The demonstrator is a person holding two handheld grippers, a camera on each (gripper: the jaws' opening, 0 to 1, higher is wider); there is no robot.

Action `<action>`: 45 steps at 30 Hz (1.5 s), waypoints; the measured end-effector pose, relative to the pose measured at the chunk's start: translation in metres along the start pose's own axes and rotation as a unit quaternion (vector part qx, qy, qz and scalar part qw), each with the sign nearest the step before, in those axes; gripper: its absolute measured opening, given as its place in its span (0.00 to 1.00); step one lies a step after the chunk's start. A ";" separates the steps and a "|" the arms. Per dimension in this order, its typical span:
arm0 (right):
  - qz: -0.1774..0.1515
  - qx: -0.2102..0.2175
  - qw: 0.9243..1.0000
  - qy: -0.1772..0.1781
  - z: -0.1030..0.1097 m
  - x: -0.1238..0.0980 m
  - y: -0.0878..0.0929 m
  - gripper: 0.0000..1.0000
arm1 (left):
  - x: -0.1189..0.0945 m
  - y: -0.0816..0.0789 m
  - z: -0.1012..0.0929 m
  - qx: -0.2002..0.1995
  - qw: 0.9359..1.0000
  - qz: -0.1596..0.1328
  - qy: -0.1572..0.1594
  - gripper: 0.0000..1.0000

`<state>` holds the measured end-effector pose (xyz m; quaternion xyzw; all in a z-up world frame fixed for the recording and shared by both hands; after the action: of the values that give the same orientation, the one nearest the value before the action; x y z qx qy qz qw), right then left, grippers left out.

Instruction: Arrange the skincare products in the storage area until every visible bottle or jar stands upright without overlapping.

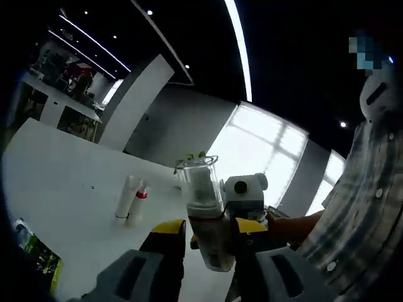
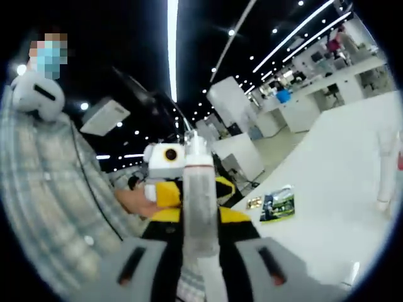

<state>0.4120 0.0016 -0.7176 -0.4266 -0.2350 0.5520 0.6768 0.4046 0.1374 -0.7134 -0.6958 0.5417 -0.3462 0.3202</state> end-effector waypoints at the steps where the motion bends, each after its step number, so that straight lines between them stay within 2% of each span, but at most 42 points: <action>1: -0.002 0.002 1.000 -0.003 0.001 0.000 0.000 0.18 | 0.000 0.000 -0.001 -0.002 1.000 -0.001 0.006 0.28; 4: -0.008 0.014 1.000 -0.017 0.004 -0.001 -0.001 0.18 | 0.002 -0.002 -0.006 -0.004 1.000 -0.006 0.028 0.24; 7: -0.014 0.018 0.999 -0.023 0.006 -0.001 -0.001 0.19 | 0.003 -0.004 -0.008 -0.002 0.999 -0.010 0.031 0.23; 11: -0.017 0.005 1.000 0.004 0.004 -0.002 0.002 0.20 | 0.002 -0.001 -0.005 -0.019 1.000 -0.002 0.010 0.22; 14: -0.012 -0.011 1.000 0.019 0.004 -0.002 0.002 0.21 | 0.003 0.001 -0.006 -0.005 1.000 0.004 -0.004 0.22; 20: 0.029 -0.060 0.996 0.057 0.002 -0.004 0.008 0.24 | 0.003 0.001 -0.002 0.031 0.998 0.038 -0.044 0.21; 22: 0.041 -0.067 0.995 0.068 0.002 -0.007 0.009 0.28 | 0.001 -0.003 0.001 0.051 0.995 0.053 -0.068 0.21; 23: 0.046 -0.079 0.992 0.085 0.000 -0.010 0.007 0.29 | 0.000 -0.004 0.002 0.054 0.994 0.058 -0.076 0.21; 24: 0.039 -0.088 0.991 0.097 -0.002 -0.012 0.005 0.30 | -0.002 -0.006 0.004 0.063 0.993 0.061 -0.084 0.21; 27: -0.002 -0.076 0.991 0.114 0.003 -0.017 -0.010 0.37 | -0.005 -0.010 0.007 0.076 0.988 0.073 -0.113 0.21; 28: -0.005 -0.076 0.990 0.117 0.003 -0.017 -0.011 0.39 | -0.006 -0.011 0.008 0.080 0.986 0.078 -0.123 0.21; 31: -0.022 -0.099 0.983 0.156 0.003 -0.016 -0.022 0.39 | -0.005 -0.008 0.008 0.106 0.976 0.118 -0.151 0.21; 33: -0.008 -0.100 0.981 0.168 0.003 -0.012 -0.021 0.39 | -0.002 -0.006 0.007 0.115 0.971 0.126 -0.169 0.21; 35: -0.001 -0.098 0.981 0.167 0.004 -0.005 -0.019 0.39 | 0.003 -0.004 0.004 0.118 0.970 0.129 -0.171 0.21; 36: -0.002 -0.100 0.981 0.167 0.004 -0.004 -0.019 0.37 | 0.000 -0.004 0.007 0.128 0.962 0.136 -0.198 0.21; 39: 0.000 -0.104 0.978 0.178 0.005 -0.004 -0.017 0.37 | -0.001 -0.004 0.009 0.118 0.965 0.134 -0.194 0.21; 41: -0.023 -0.073 0.984 0.160 0.011 -0.003 -0.021 0.37 | -0.001 -0.001 0.009 0.130 0.959 0.155 -0.199 0.21; 45: -0.035 -0.072 0.983 0.168 0.013 -0.001 -0.027 0.37 | 0.004 0.004 0.007 0.143 0.954 0.174 -0.198 0.21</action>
<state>0.4165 0.0043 -0.6885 -0.5521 -0.1718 0.4305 0.6931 0.4085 0.1329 -0.7201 -0.5924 0.5249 -0.2140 0.5725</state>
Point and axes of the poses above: the point that each gripper's makers call its tool centre point, and the gripper's own axes: x roughly forward along the fingers, z roughly to its left, y roughly out of its underside, the point moved 8 cm from there along -x, roughly backward along the fingers, and after that the axes turned 13 degrees about y, right-handed, at the moved point
